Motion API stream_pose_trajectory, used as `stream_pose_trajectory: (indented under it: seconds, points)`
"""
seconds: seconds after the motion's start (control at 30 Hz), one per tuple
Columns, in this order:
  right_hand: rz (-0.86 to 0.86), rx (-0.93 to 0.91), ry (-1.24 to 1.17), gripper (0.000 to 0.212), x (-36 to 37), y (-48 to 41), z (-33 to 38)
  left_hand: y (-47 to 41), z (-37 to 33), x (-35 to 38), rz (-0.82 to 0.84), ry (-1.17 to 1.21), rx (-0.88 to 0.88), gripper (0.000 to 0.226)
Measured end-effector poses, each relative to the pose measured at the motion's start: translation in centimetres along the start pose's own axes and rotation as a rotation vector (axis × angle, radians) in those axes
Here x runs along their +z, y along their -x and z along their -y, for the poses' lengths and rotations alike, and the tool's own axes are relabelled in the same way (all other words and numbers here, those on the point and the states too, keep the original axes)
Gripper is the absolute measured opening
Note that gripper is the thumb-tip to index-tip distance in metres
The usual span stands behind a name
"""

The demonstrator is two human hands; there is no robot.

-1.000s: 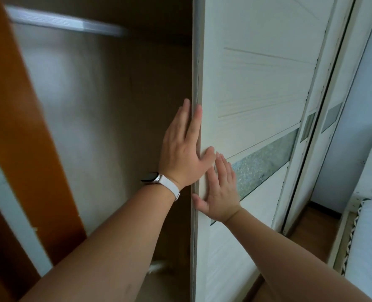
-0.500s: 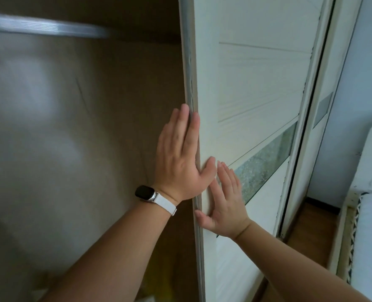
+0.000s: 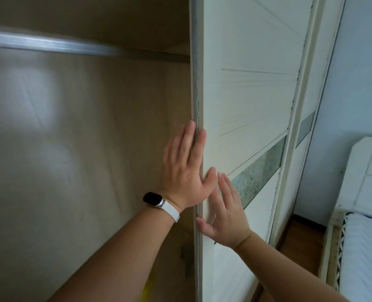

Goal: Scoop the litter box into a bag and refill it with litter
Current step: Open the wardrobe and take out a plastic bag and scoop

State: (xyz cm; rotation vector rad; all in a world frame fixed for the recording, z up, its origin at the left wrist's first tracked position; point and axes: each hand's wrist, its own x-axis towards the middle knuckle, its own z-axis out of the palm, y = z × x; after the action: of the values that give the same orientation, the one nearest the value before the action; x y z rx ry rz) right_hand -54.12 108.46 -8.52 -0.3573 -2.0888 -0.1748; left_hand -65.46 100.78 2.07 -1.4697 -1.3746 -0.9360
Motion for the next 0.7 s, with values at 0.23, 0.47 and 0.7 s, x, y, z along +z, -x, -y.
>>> stream_pose_trajectory:
  seconds: [0.23,0.47,0.7]
  points:
    - [-0.018,-0.003,0.007,0.082,1.2,-0.5,-6.3,-2.0,-1.0,5.9,0.022,0.027,0.013,0.083]
    - [-0.002,0.0,0.01,0.083,2.1,-0.8,-12.5,-4.0,-2.1,11.0,0.08,0.012,0.008,0.083]
    - [-0.001,0.011,0.047,0.082,2.4,-0.9,-14.3,-4.6,-2.0,13.1,0.05,0.057,0.04,0.083]
